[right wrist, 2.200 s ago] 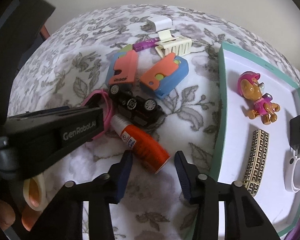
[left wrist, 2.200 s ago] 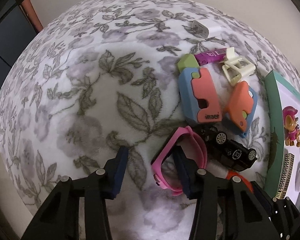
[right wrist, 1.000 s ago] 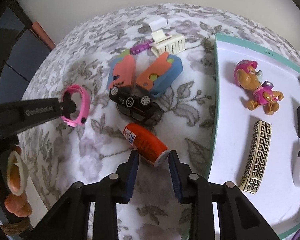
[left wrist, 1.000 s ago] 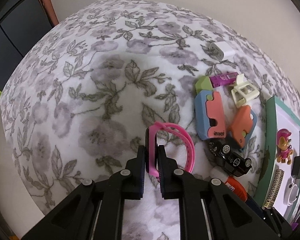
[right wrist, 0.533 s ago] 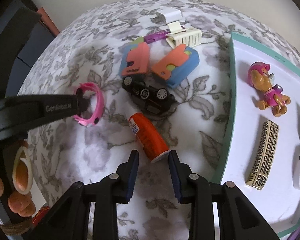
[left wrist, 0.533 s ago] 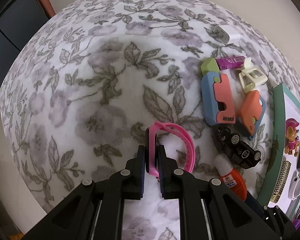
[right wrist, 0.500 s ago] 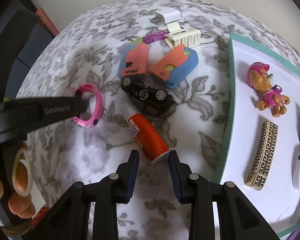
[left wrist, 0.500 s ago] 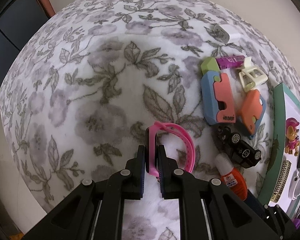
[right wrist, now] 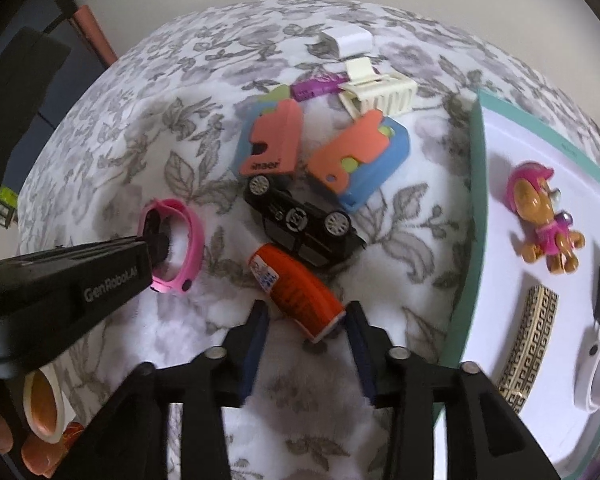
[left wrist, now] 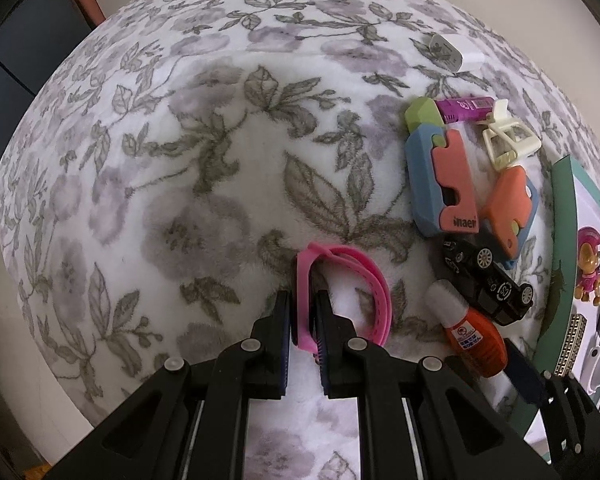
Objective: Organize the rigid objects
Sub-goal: 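Lift the pink band and glue bottle and carry them over the tray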
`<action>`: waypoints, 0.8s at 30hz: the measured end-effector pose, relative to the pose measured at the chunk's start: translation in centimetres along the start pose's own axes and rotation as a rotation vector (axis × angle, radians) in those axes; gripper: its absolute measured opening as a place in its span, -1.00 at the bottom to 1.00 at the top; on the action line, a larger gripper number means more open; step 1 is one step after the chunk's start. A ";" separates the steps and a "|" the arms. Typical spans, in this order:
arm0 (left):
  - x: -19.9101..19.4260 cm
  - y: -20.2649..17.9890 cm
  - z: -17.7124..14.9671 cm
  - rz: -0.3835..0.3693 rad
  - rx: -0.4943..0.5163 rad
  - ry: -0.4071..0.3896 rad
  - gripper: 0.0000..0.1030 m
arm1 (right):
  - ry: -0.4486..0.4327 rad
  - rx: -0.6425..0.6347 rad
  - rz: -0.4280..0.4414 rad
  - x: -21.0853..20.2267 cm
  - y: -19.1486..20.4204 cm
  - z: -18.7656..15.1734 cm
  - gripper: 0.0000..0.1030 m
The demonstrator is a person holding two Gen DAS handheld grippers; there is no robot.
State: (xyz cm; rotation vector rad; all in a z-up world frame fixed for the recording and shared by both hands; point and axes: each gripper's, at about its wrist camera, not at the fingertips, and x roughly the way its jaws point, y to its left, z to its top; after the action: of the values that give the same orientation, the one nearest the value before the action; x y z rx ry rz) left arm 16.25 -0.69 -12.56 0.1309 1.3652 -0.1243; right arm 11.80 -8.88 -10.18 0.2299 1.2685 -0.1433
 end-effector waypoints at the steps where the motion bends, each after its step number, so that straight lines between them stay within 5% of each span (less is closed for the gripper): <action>1: 0.0 0.2 0.3 -0.002 0.001 0.001 -0.76 | -0.005 -0.005 -0.014 0.0 0.0 0.2 0.06; 15: 0.0 0.7 0.7 -0.005 0.008 0.009 -0.76 | -0.034 -0.104 -0.094 1.8 2.4 2.2 0.10; 24: 0.1 -0.8 0.6 0.049 0.056 -0.014 -0.76 | -0.038 -0.064 -0.056 0.9 1.6 1.0 -0.31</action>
State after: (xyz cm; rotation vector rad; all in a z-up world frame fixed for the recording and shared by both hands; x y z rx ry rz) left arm 16.71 -1.57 -12.53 0.2100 1.3438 -0.1225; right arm 13.39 -7.51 -10.65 0.1363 1.2406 -0.1541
